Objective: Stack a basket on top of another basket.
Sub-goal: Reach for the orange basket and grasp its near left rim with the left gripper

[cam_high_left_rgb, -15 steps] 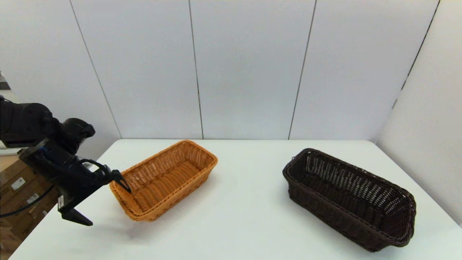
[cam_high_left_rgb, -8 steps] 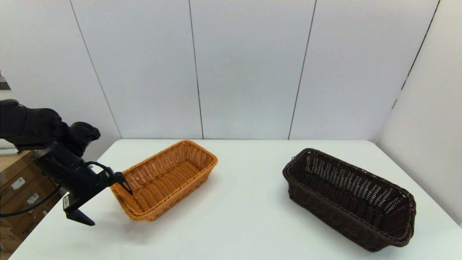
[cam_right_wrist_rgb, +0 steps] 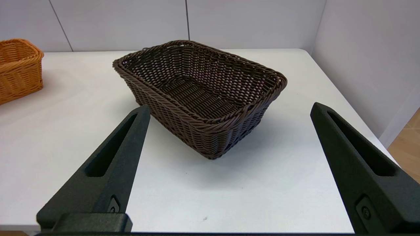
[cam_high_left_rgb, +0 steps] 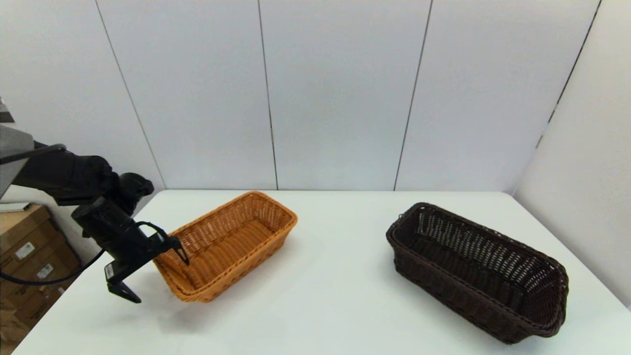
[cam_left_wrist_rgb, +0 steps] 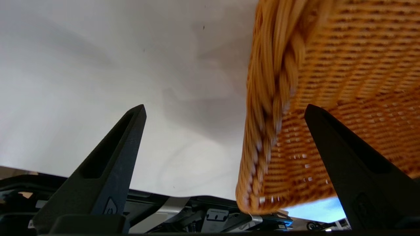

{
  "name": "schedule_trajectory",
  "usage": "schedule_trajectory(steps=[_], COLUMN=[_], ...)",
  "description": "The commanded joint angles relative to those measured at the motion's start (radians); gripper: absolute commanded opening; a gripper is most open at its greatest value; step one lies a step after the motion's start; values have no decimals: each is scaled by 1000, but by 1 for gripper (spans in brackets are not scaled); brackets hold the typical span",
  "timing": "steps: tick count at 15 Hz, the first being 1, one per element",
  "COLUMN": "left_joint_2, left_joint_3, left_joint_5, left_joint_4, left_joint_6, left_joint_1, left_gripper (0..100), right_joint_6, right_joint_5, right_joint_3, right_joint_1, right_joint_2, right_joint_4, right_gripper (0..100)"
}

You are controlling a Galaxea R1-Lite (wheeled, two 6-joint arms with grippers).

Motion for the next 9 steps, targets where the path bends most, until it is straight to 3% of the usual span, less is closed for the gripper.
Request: schedule_trajectory(steps=[1, 9], left_joint_2=[80, 111], left_joint_3=[-43, -70], left_joint_5=[34, 46], left_joint_4=[4, 4], left_joint_6=[-7, -4], left_joint_1=[-38, -58], left_gripper=[100, 100], right_joint_6=[0, 0], right_joint_5=[0, 0], right_joint_3=[0, 0], right_joint_1=[0, 0], right_joint_2=[0, 0], right_joint_4=[0, 0], right_gripper=[100, 100])
